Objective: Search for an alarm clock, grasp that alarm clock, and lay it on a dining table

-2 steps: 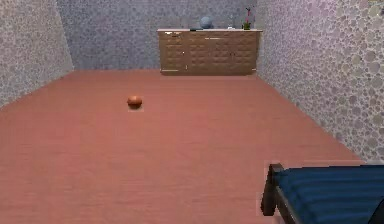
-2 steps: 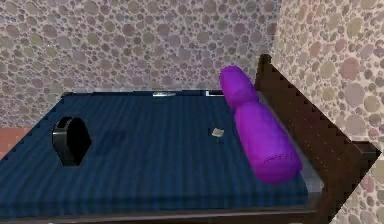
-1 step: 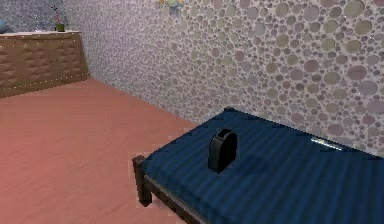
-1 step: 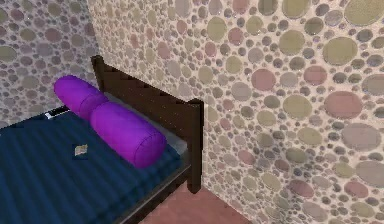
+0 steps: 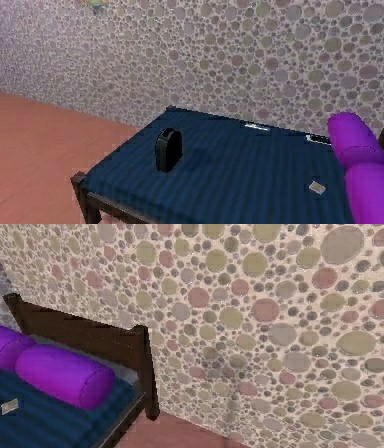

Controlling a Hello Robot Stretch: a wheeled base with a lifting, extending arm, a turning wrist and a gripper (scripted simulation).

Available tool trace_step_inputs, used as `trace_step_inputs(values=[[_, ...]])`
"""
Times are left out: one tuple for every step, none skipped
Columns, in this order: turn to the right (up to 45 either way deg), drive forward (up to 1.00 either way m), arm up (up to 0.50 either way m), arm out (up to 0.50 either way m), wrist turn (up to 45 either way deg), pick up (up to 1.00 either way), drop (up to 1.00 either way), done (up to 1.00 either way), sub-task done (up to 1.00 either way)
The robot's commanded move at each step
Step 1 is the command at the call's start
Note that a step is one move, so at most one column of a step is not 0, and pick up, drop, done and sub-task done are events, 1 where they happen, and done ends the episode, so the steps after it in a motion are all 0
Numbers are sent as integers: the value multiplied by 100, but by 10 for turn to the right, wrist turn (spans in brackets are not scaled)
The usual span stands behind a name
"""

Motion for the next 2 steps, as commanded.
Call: trace_step_inputs(values=[[0, 35, 0, 0, 0, 0, 0, 0, 0], [-450, 0, 0, 0, 0, 0, 0, 0, 0]])
